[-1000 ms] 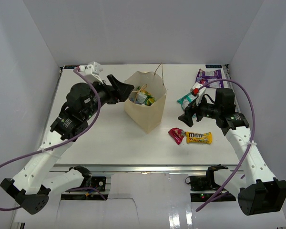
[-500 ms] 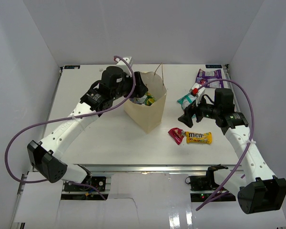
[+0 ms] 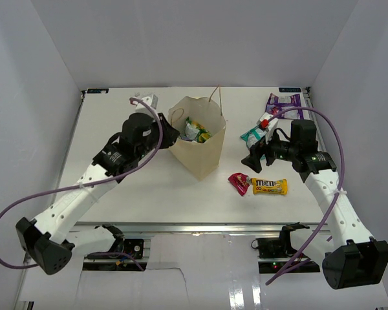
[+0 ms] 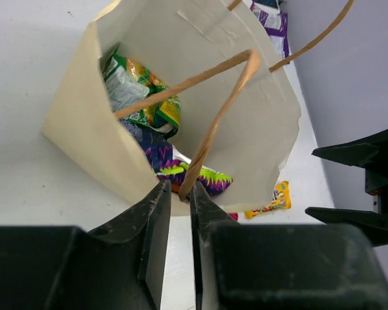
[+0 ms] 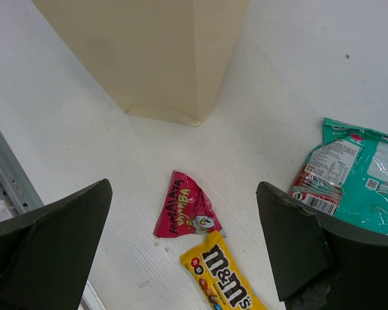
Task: Place the snacks into the paper bag
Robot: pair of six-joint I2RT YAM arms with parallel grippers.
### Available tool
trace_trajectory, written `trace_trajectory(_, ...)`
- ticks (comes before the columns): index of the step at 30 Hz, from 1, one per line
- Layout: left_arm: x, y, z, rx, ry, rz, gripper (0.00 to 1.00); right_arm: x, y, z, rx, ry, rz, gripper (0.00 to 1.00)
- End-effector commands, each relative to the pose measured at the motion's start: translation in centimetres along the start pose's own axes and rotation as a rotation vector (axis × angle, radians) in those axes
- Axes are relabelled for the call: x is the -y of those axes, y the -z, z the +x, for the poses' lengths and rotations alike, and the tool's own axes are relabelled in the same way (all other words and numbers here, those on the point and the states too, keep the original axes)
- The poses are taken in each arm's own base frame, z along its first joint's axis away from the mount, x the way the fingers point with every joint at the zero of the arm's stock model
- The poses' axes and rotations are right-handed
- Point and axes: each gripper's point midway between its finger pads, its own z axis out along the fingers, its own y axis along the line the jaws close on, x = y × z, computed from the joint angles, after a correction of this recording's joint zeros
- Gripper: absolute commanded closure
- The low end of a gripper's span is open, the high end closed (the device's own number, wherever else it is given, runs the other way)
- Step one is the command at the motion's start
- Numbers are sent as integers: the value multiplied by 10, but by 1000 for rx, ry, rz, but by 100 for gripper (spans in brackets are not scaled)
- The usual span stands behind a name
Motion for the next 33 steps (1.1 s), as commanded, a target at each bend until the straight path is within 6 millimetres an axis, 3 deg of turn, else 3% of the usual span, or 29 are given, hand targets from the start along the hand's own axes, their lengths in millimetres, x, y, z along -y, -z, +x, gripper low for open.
trace_trajectory(1,-3,25,-22,157,150,7,72,1,-4,2,6,-3,-5,2)
trace_trajectory(11,-12,36,-16,231,302,36,73,2,-5,5,2,-3,-2,2)
trace_trajectory(15,-15,40,-10,234,337,45,71,3,-8,16,-25,11,-7,2)
trace_trajectory(19,-11,59,-15,264,241,100,59,5,-21,58,-181,-64,-53,2)
trace_trajectory(20,-10,73,-20,290,224,125,55,2,-26,82,-272,-133,-84,4)
trace_trajectory(23,-22,88,-11,303,171,115,36,4,-32,114,-392,-172,-115,9)
trace_trajectory(24,-25,103,-14,337,175,127,31,3,-34,118,-399,-164,-129,10)
trace_trajectory(26,-37,108,2,318,167,105,23,1,-37,128,-396,-106,-167,10)
trace_trajectory(33,-65,128,38,302,277,87,18,16,-67,145,-412,-11,-206,4)
